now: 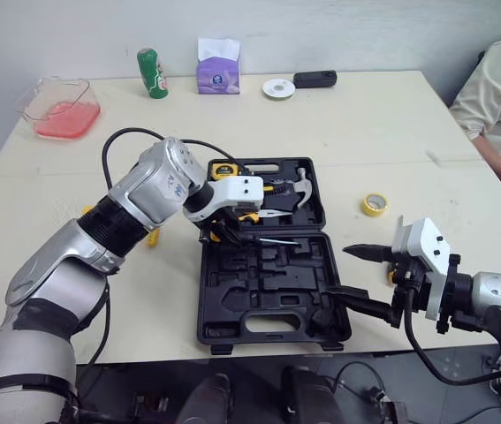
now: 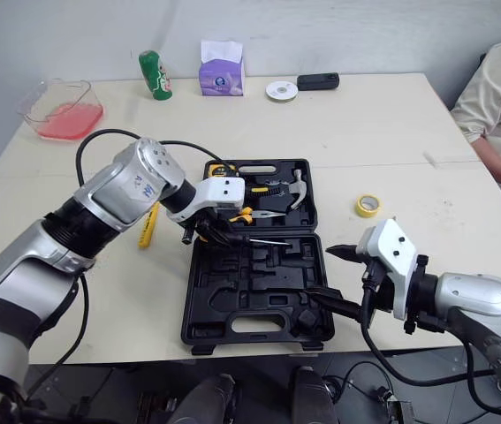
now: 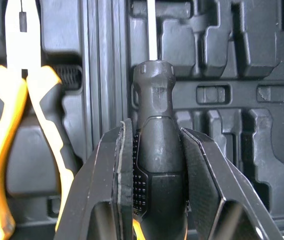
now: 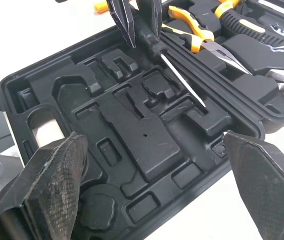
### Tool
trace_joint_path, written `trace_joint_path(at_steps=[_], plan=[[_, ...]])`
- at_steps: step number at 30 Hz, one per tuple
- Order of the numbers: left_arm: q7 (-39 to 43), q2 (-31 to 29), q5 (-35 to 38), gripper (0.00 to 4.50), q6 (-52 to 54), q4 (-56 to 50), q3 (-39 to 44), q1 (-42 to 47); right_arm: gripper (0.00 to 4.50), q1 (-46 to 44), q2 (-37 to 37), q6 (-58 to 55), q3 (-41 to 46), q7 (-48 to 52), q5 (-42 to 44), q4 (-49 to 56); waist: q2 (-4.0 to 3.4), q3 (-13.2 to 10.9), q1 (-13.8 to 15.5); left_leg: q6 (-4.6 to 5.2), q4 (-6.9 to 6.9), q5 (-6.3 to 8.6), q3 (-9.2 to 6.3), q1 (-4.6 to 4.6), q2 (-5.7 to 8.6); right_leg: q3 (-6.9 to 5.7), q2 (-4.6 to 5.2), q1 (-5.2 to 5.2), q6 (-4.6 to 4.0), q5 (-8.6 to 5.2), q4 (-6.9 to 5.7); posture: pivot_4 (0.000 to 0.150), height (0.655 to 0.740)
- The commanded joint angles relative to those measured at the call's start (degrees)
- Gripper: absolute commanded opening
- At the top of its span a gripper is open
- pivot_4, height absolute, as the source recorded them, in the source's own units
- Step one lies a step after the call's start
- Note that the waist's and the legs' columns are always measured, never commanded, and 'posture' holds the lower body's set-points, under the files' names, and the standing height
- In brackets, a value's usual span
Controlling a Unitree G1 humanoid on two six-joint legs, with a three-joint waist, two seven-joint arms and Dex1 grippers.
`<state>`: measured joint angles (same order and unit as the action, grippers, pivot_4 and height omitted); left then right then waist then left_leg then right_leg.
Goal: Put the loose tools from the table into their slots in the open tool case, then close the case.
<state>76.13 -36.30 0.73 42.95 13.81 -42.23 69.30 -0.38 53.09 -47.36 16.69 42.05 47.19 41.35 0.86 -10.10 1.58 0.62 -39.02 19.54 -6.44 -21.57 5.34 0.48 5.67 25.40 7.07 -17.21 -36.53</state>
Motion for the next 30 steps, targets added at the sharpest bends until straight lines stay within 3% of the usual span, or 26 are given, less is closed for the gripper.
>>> trace_joint_path(at_steps=[1,6,30], plan=[[1.49,1.09,-2.14,1.01,-0.31,0.03,0.37,1.10,4.50,0.33,-0.80,1.15,2.22,-0.90,1.11,2.31,0.00,0.00,-0.01,0.00,0.00,0.00,0.00,0.00,-0.01,0.00,0.00,0.00,0.00,0.00,-0.01,0.150,0.7400],[1.92,3.46,-5.09,1.01,-1.06,4.37,0.25,2.15,4.50,0.58,-1.31,1.38,2.10,-1.51,1.17,2.34,0.00,0.00,0.09,0.00,-0.06,0.00,0.00,0.00,0.04,-0.01,-0.02,-0.01,0.00,0.00,0.00,0.150,0.7400],[4.50,5.23,-9.48,1.01,3.45,2.07,-0.48,-1.75,4.50,-0.43,-2.12,1.92,1.66,-2.82,1.83,1.74,-0.02,0.03,0.09,0.01,-0.12,0.00,0.00,0.11,0.04,0.00,-0.03,-0.12,0.00,0.00,-0.26,0.150,0.7400]])
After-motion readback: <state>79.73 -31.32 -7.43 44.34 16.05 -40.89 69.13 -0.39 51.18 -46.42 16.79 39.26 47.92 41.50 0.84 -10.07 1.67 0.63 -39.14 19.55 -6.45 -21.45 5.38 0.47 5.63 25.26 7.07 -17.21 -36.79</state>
